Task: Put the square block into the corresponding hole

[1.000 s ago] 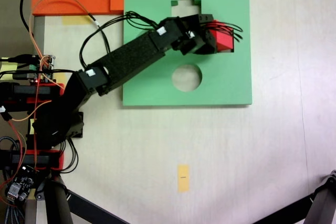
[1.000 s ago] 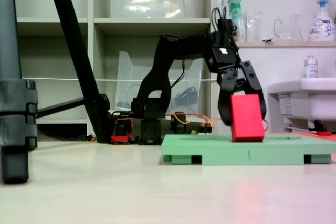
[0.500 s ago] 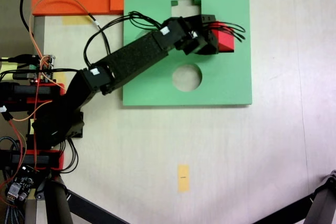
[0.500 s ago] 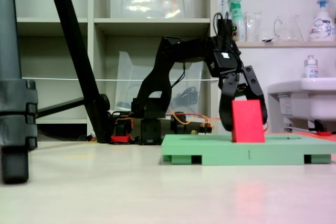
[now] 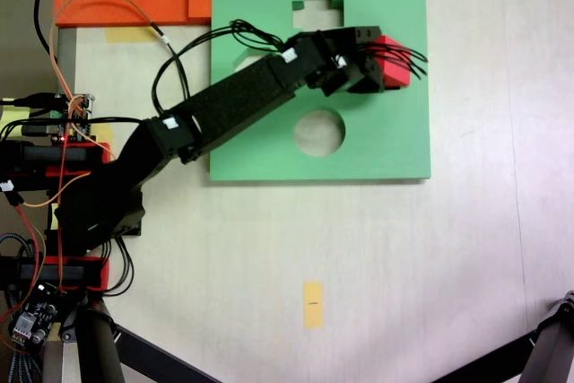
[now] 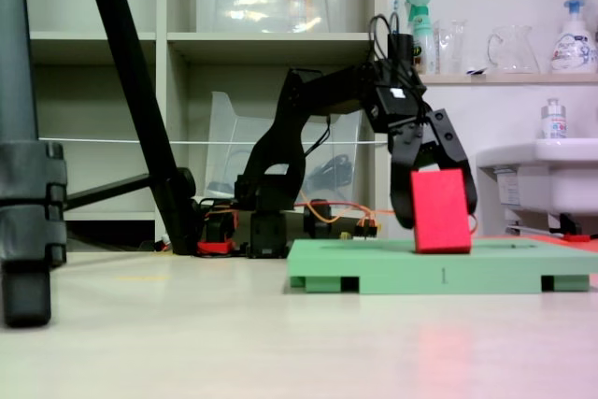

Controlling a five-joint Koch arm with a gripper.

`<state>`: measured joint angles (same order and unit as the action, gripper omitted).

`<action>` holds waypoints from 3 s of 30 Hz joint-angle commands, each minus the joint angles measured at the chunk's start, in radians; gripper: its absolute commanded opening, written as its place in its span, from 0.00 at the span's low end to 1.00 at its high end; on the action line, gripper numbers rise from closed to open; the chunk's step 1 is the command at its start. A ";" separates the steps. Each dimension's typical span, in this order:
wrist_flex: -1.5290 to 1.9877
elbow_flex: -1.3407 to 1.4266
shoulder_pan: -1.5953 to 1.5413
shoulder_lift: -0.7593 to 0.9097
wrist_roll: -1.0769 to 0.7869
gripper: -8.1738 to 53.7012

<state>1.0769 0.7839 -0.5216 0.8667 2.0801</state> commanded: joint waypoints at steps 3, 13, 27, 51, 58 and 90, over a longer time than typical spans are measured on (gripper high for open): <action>0.058 -0.037 -0.018 0.066 0.015 0.41; 0.322 -0.037 -0.091 0.247 0.069 0.41; 0.394 -0.035 -0.115 0.110 0.110 0.41; 0.391 -0.037 -0.091 -0.074 0.115 0.53; 0.393 -0.063 -0.080 -0.083 0.091 0.68; 0.388 -0.299 -0.017 -0.212 -0.222 0.69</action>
<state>1.4358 0.4556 -0.5415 0.6780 1.8699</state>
